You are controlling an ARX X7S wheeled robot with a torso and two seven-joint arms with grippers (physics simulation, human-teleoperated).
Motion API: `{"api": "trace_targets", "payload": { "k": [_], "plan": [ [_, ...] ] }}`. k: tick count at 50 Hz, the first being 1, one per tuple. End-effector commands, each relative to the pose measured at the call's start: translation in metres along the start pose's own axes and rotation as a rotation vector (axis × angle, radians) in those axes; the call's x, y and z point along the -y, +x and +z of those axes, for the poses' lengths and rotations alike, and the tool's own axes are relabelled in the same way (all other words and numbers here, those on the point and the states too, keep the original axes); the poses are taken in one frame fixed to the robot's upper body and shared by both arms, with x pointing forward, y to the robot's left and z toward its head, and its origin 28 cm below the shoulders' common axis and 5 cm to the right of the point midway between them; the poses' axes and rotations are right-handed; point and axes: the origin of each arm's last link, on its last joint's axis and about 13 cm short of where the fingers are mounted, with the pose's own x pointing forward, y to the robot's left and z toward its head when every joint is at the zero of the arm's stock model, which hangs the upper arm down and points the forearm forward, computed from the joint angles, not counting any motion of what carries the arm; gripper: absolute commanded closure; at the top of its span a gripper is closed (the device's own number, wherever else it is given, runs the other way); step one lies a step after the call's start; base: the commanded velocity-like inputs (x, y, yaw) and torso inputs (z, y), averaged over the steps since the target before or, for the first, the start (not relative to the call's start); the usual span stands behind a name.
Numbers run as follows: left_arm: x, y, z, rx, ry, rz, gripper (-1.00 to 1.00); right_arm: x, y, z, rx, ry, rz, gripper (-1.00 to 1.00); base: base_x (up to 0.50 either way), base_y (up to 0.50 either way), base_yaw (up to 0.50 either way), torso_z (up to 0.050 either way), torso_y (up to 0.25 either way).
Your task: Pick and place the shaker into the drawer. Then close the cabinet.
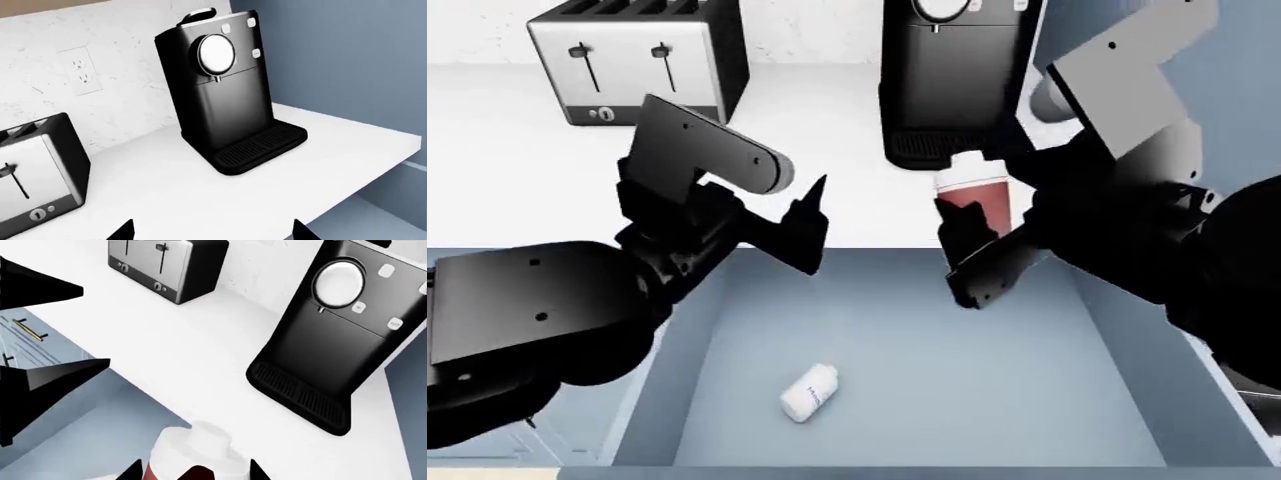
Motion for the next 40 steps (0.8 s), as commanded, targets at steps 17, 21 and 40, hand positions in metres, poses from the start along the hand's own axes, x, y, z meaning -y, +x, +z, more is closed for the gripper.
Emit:
{"api": "trace_targets", "payload": {
  "k": [17, 21, 40],
  "plan": [
    [0.001, -0.034, -0.011, 0.024, -0.088, 0.042, -1.00, 0.009, 0.077, -0.083, -0.406, 0.100, 0.227, 1.00, 0.00, 0.00, 0.00, 0.000, 0.000],
    [0.001, -0.037, -0.013, 0.011, -0.108, 0.041, -1.00, 0.007, 0.090, -0.101, -0.441, 0.139, 0.234, 1.00, 0.00, 0.00, 0.00, 0.000, 0.000],
    [0.002, -0.042, -0.017, -0.014, -0.139, 0.045, -1.00, -0.006, 0.139, -0.178, -0.534, 0.331, 0.194, 1.00, 0.00, 0.00, 0.00, 0.000, 0.000]
  ]
}}
